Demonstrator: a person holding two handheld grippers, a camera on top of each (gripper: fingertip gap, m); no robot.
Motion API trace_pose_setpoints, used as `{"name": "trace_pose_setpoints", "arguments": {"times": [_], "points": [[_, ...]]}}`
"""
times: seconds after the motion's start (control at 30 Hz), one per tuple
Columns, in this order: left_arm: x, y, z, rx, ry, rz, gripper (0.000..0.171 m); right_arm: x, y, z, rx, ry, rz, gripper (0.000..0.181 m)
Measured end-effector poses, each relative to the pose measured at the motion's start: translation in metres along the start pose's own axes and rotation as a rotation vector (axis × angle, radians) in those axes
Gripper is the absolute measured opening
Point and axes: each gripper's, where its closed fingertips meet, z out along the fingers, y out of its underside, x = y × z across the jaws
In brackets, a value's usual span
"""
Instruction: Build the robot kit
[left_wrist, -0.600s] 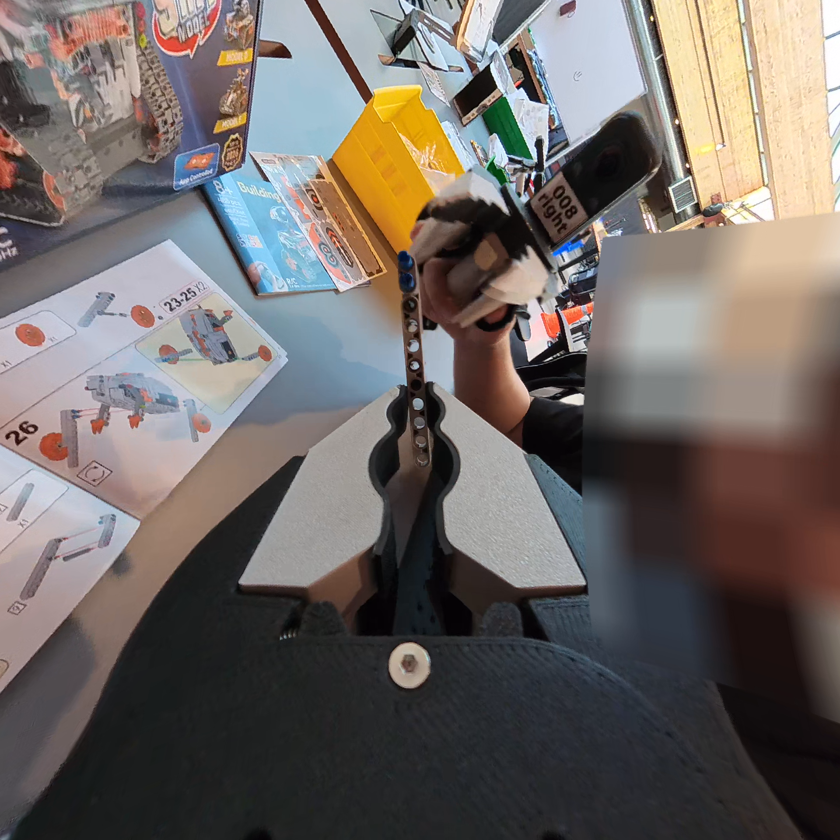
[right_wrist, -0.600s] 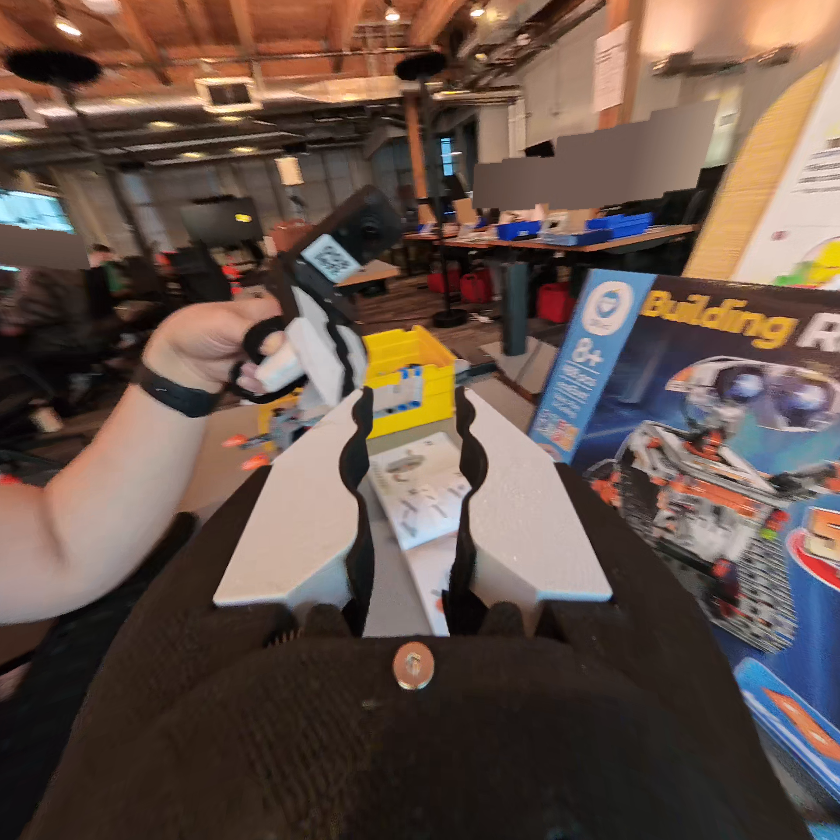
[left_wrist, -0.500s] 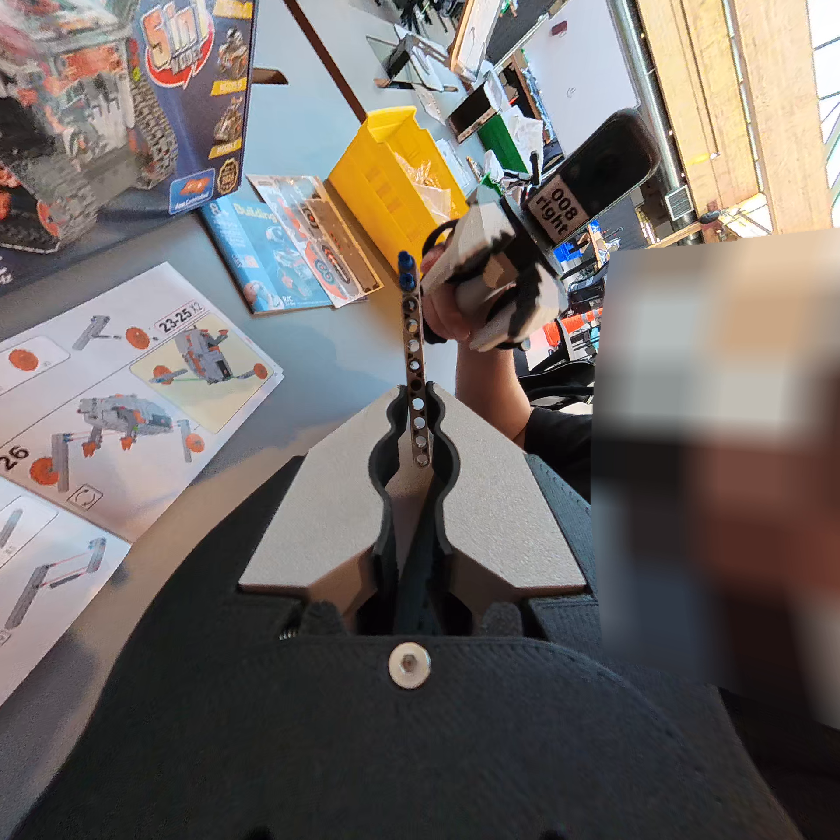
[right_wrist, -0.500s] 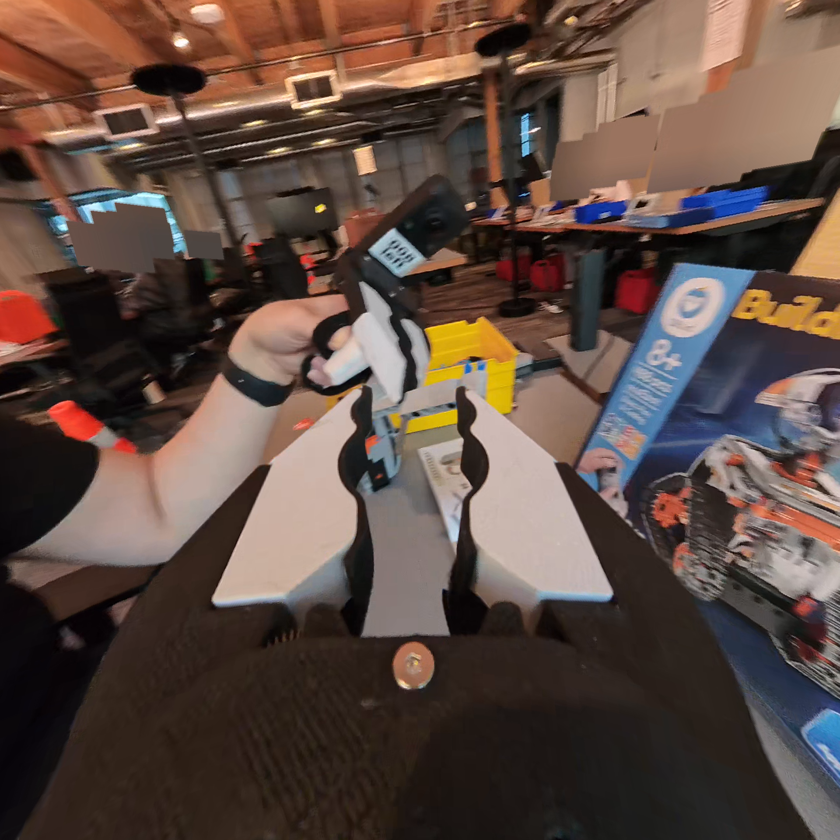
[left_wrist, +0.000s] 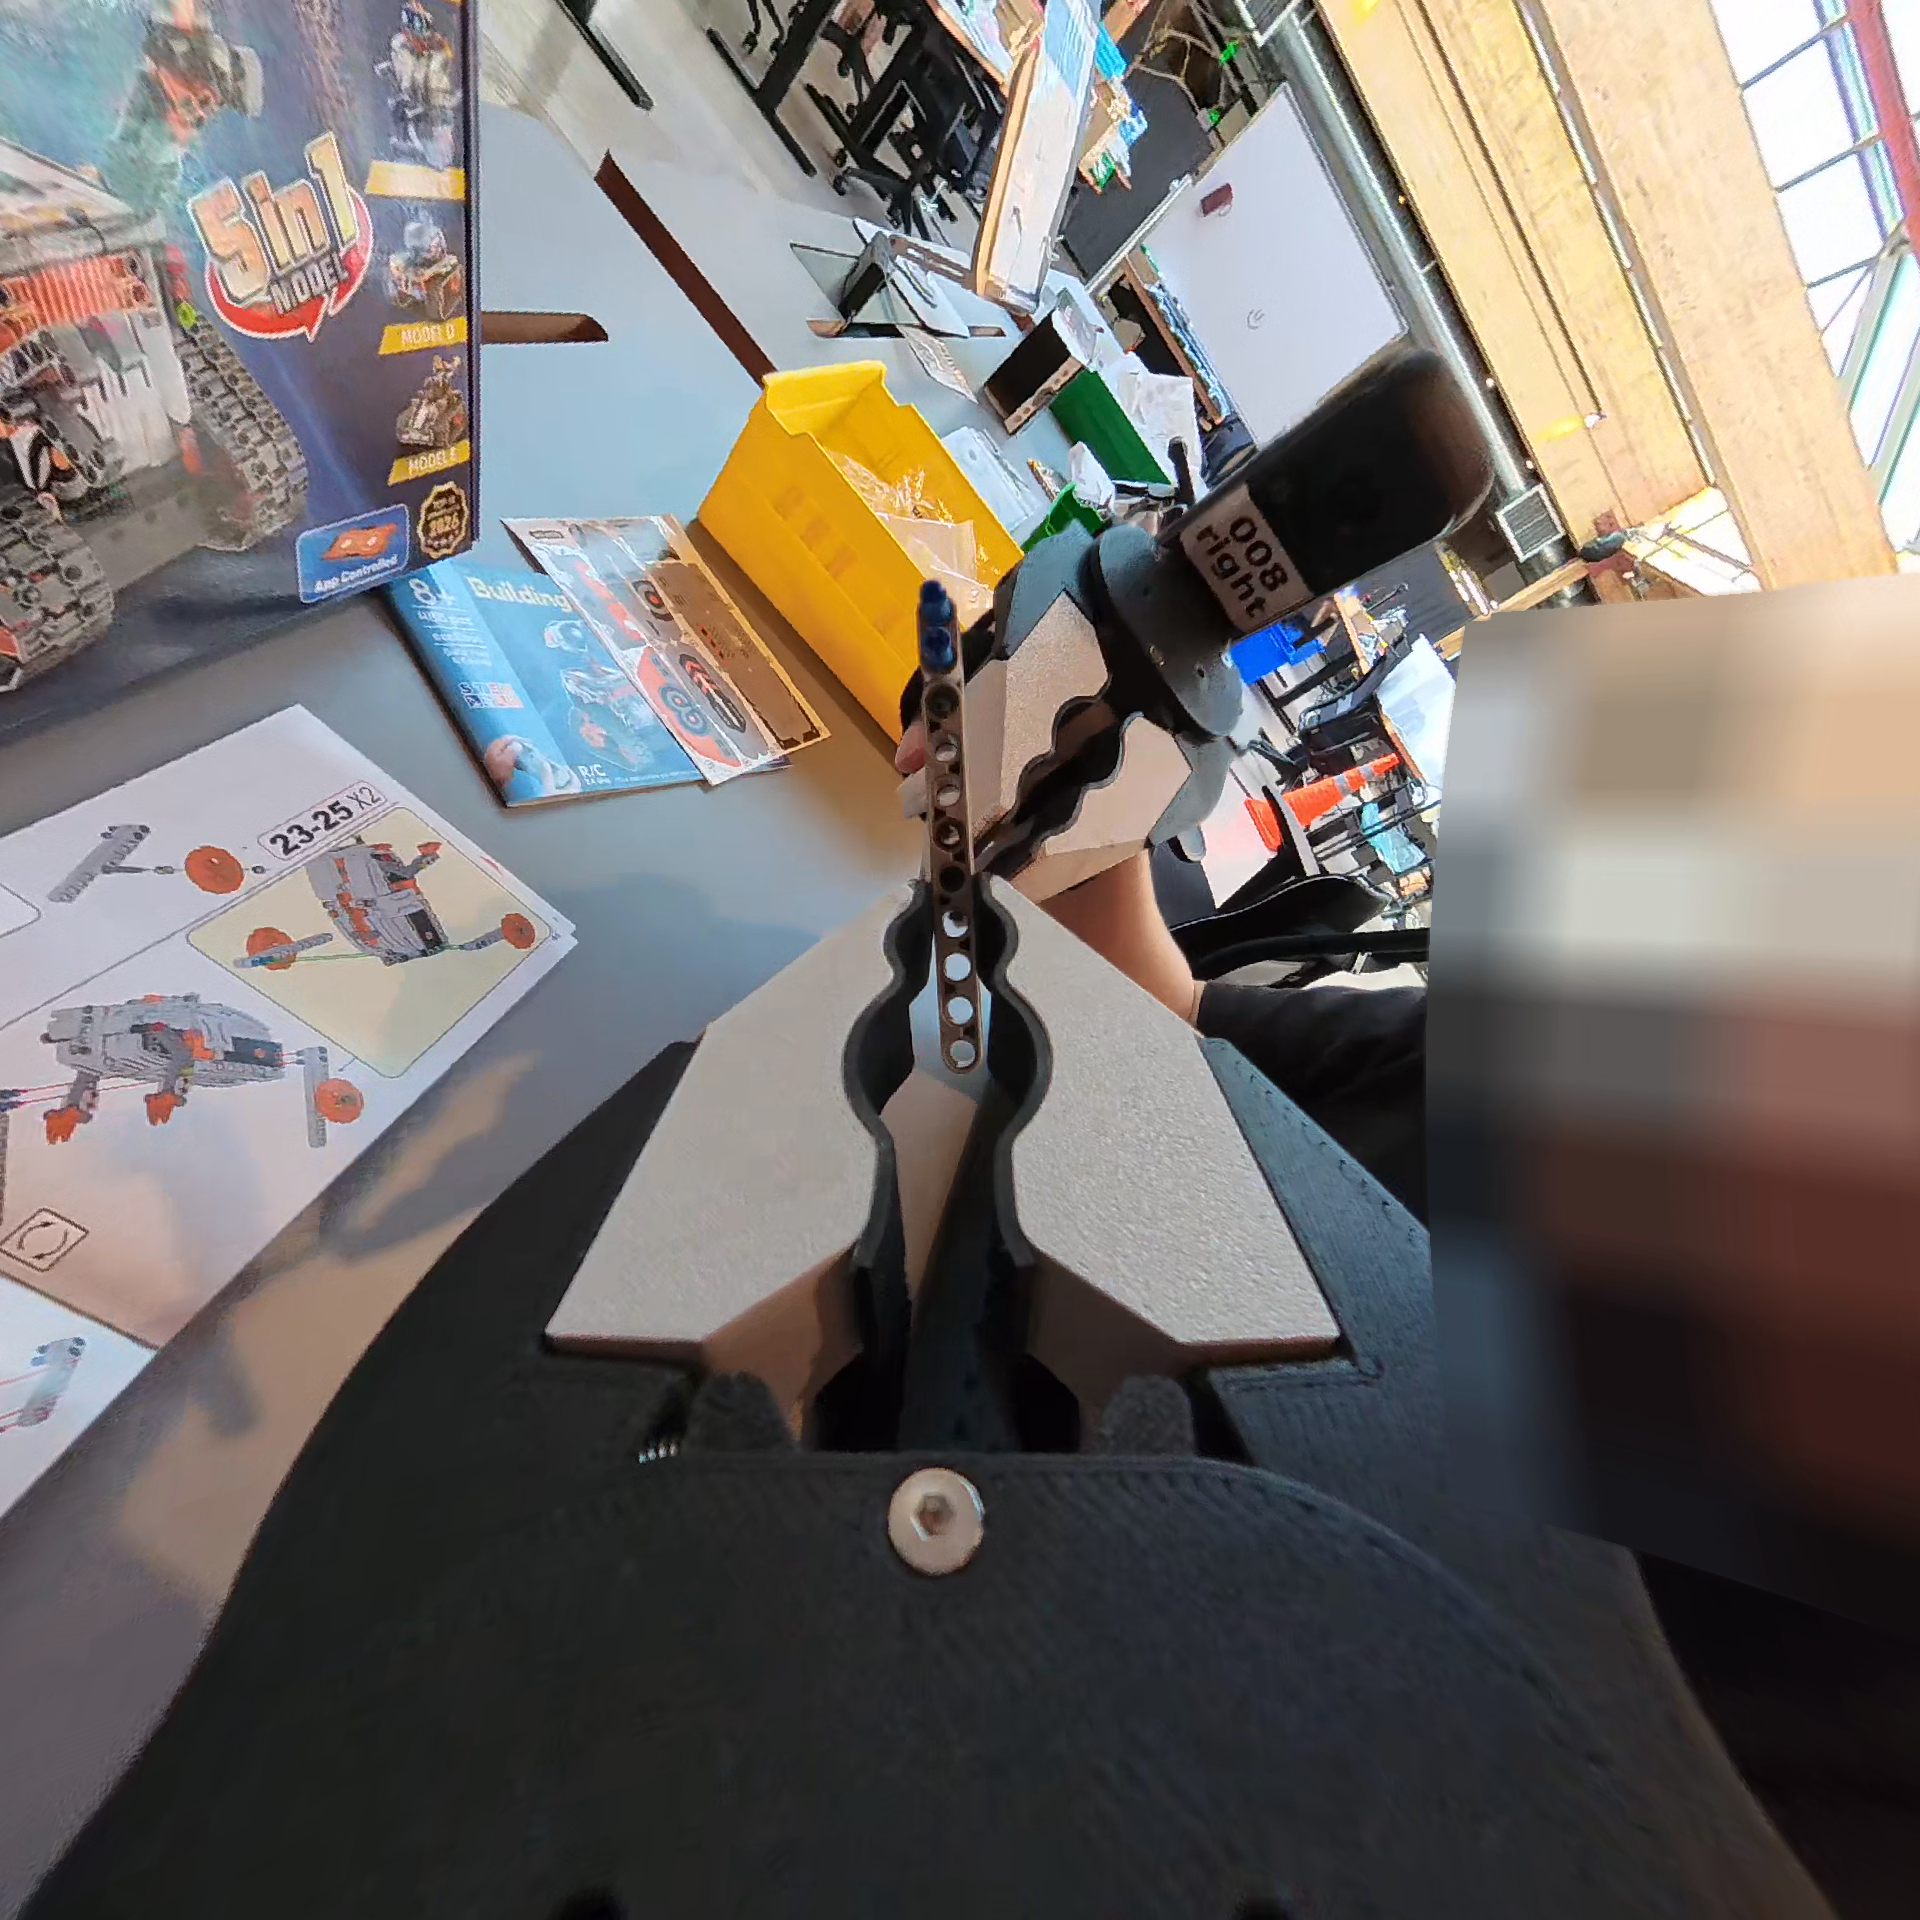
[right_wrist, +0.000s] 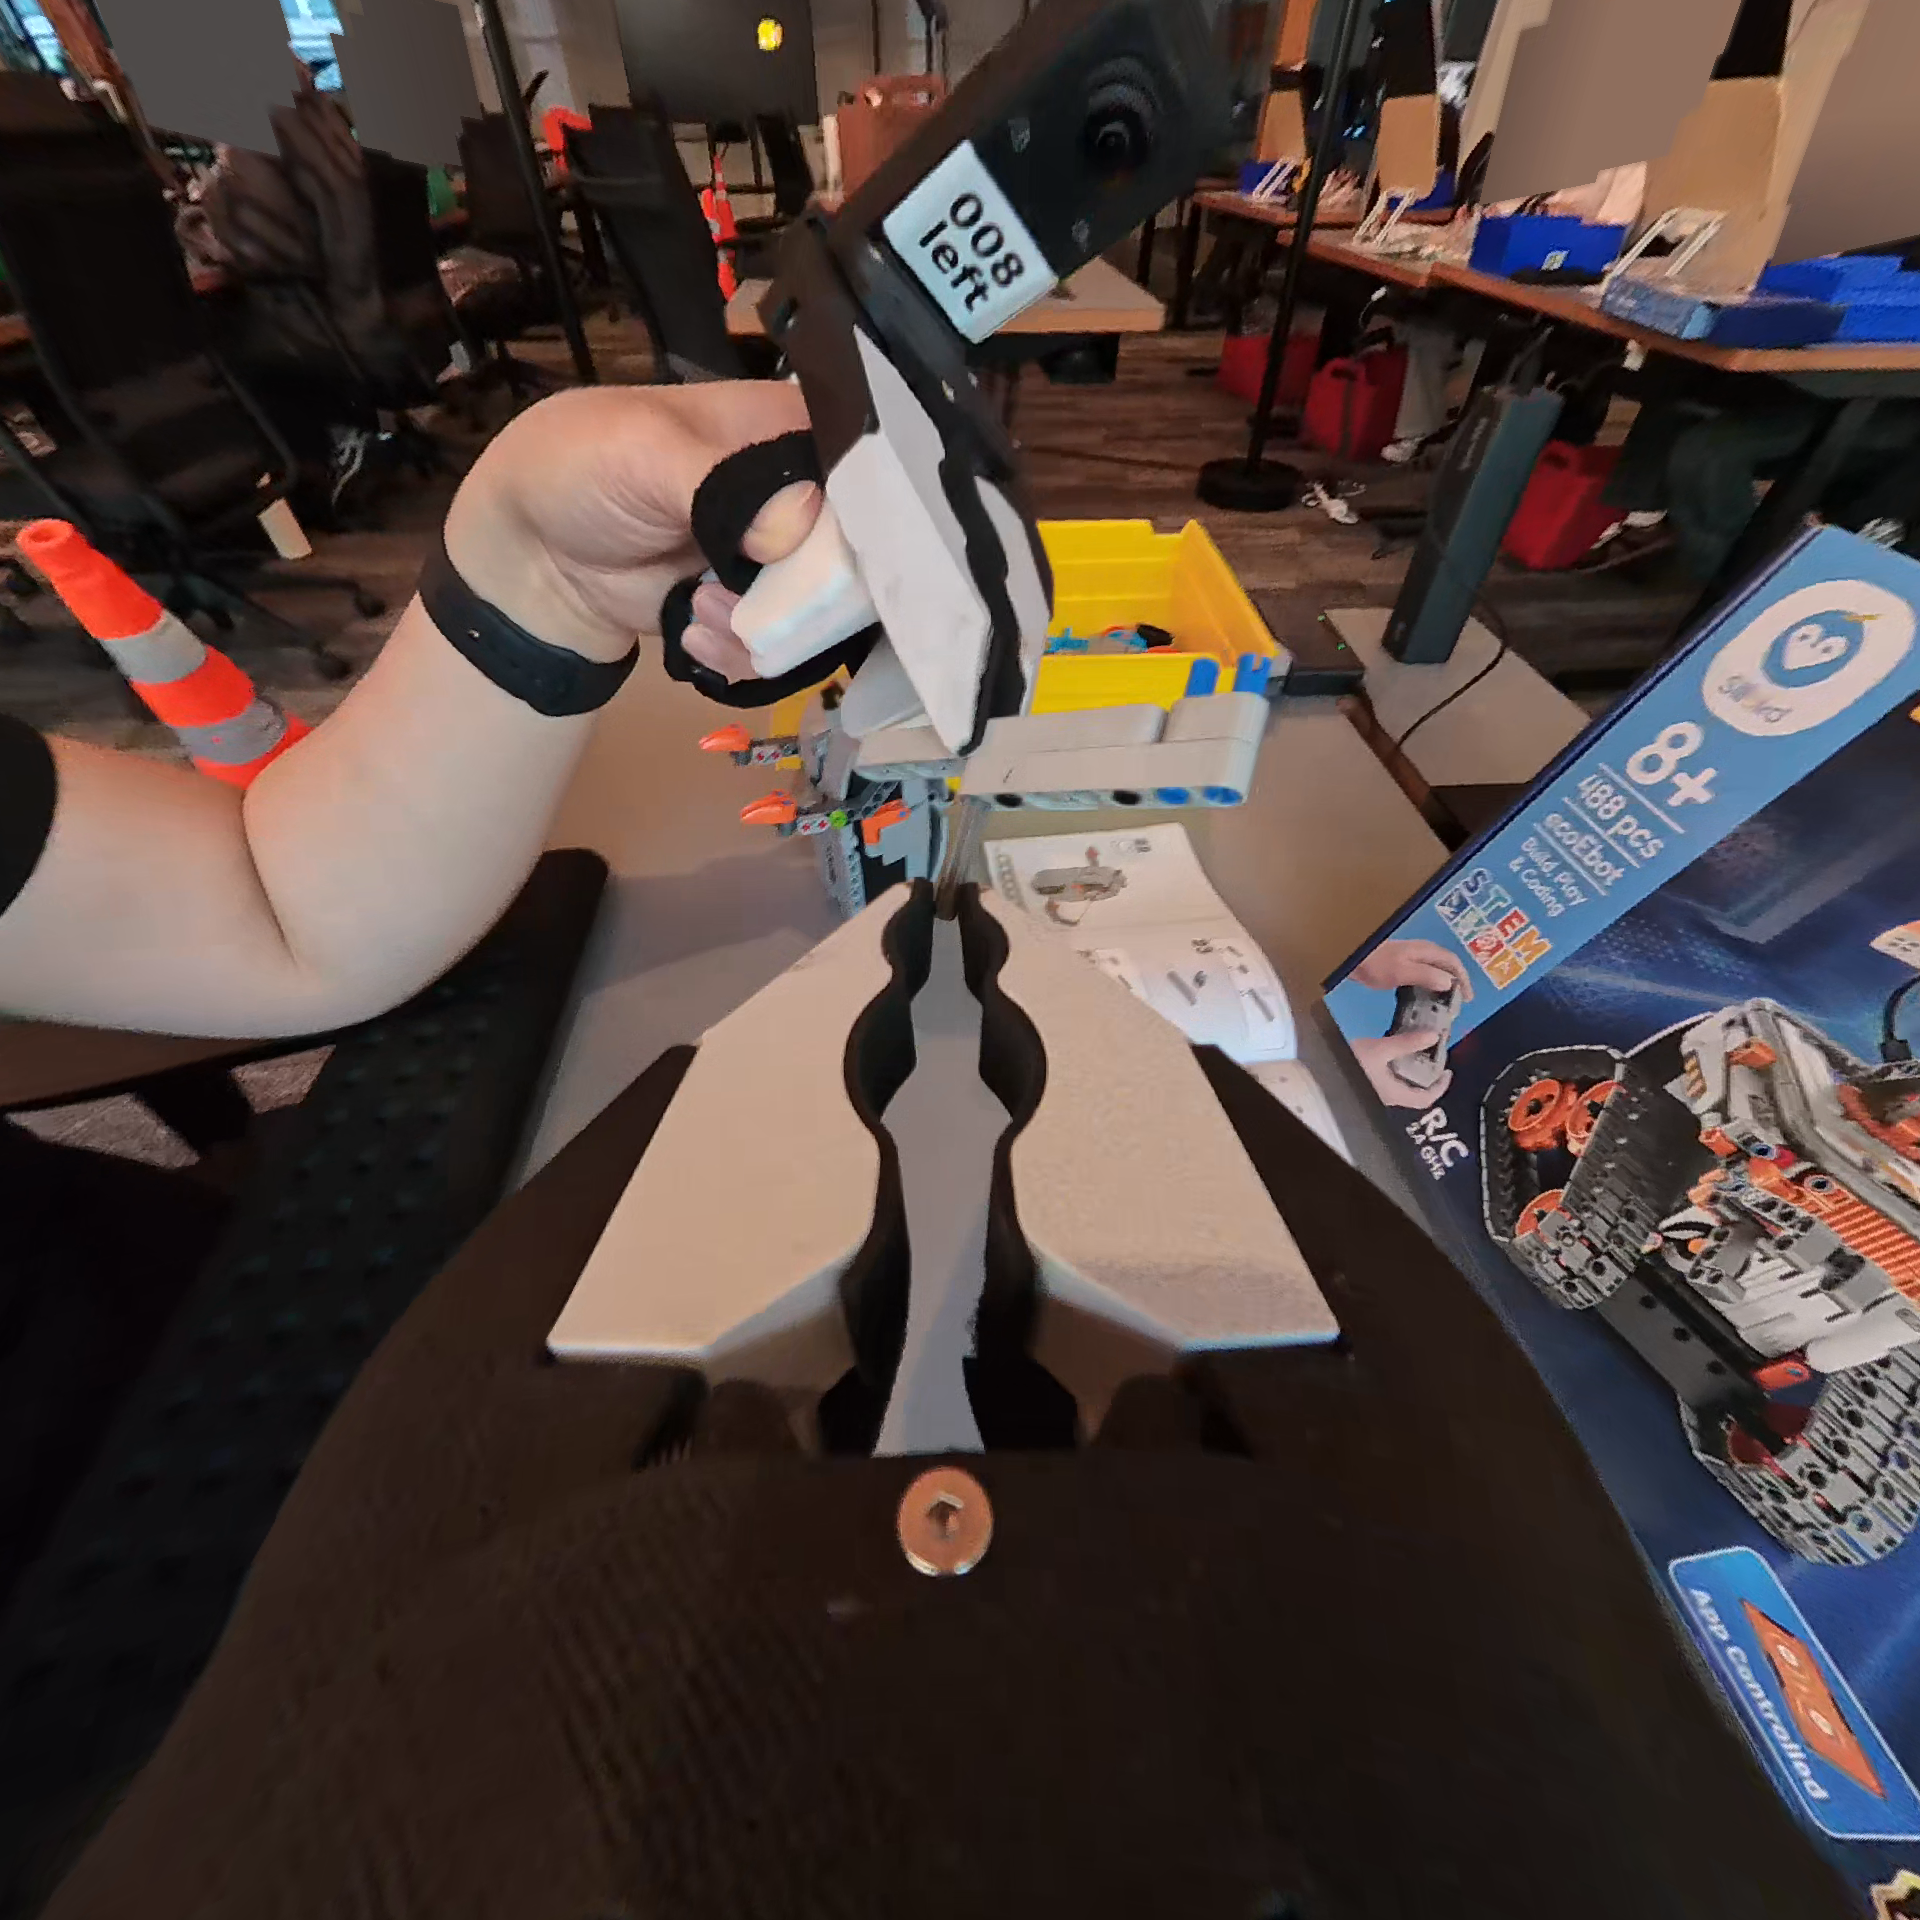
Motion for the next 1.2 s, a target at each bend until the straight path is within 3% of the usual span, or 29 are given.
{"name": "trace_pose_setpoints", "arguments": {"times": [0.1,0.23,0.43,0.53,0.6,0.7,0.73,0.97,1.03,1.2], "points": [[0.001,0.004,-0.002,0.033,-0.043,0.021,0.005,-0.006,0.009,-0.001,-0.058,-0.044,0.012,0.005],[-0.001,0.008,-0.012,0.17,-0.067,0.086,0.005,-0.005,0.009,-0.004,-0.021,-0.081,0.085,0.028],[-0.02,0.028,0.003,0.247,-0.03,0.16,0.005,0.032,-0.006,-0.002,0.246,-0.111,0.553,0.042],[-0.022,0.031,0.012,0.259,-0.036,0.222,0.005,0.038,0.002,0.005,0.287,-0.189,0.701,0.038],[-0.024,0.031,0.014,0.261,-0.076,0.276,0.005,0.036,0.007,0.009,0.278,-0.226,0.716,0.039],[-0.03,0.031,0.01,0.272,-0.159,0.342,0.005,0.023,0.005,0.007,0.27,-0.319,0.68,0.009],[-0.029,0.031,0.008,0.278,-0.164,0.347,0.005,0.023,0.007,0.008,0.258,-0.312,0.664,0.008],[-0.022,0.036,0.005,0.288,-0.063,0.279,0.005,0.019,0.006,0.013,0.27,-0.305,0.58,0.018],[-0.026,0.037,0.003,0.282,-0.072,0.275,0.005,0.015,0.005,0.014,0.27,-0.324,0.562,0.006],[-0.025,0.039,0.002,0.28,-0.039,0.261,0.005,0.013,0.004,0.014,0.266,-0.333,0.561,0.007]]}}
